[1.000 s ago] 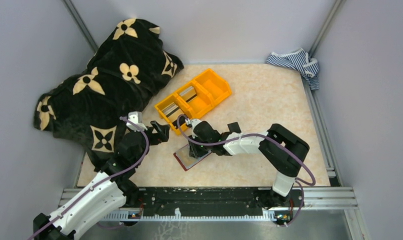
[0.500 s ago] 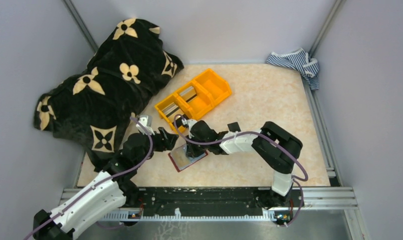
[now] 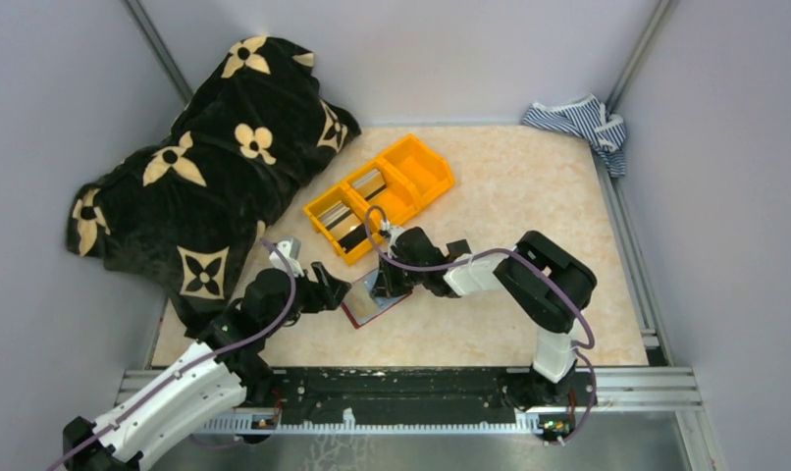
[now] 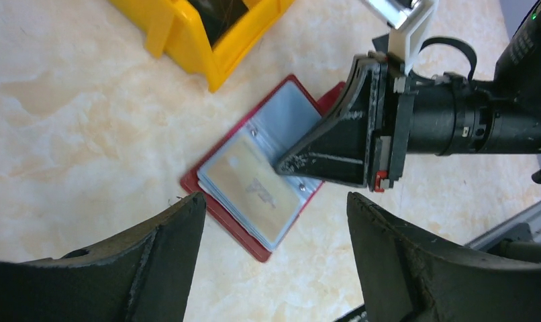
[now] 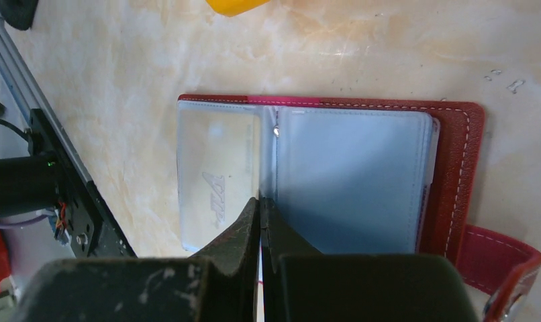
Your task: Take the credit cards out of the card holder
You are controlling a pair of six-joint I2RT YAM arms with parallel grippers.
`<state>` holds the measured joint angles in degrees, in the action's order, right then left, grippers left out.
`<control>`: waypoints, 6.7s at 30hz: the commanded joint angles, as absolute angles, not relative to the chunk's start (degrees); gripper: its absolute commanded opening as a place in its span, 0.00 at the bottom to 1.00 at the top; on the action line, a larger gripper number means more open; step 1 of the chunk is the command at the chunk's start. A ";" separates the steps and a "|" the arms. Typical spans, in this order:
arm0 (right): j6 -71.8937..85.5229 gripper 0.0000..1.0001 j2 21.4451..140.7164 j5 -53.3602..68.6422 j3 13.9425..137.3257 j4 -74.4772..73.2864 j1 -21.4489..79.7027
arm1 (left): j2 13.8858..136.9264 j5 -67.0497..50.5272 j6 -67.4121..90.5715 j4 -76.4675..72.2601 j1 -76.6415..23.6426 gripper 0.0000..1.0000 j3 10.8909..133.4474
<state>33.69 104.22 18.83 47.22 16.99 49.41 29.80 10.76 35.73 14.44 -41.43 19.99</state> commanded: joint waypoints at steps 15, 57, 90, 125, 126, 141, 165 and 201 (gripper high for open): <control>33.03 0.00 106.86 16.17 44.97 15.61 48.80 | 33.13 1.30 52.89 -6.11 -41.74 0.82 6.77; 32.82 0.00 106.94 16.07 44.98 15.25 48.82 | 45.86 7.54 52.55 -18.75 -41.66 0.84 4.92; 32.78 0.00 107.86 16.33 45.50 14.99 48.71 | 41.92 5.41 50.71 -13.19 -41.66 0.85 7.27; 33.04 0.00 107.80 16.36 45.15 15.20 48.69 | 48.59 3.47 53.21 -18.50 -41.66 0.86 4.97; 32.97 0.00 107.76 16.37 45.17 15.28 48.71 | 49.01 3.51 53.33 -18.97 -41.66 0.86 5.00; 32.57 0.00 108.18 17.72 45.09 15.90 48.70 | 51.47 4.80 52.57 -23.12 -41.66 0.86 7.26; 30.30 0.00 106.26 19.87 44.45 13.89 48.69 | 72.61 -1.06 49.28 -37.28 -41.57 0.85 16.78; 31.88 0.00 102.73 17.62 39.22 12.71 45.31 | 61.20 -0.19 48.55 -37.18 -41.50 0.85 11.69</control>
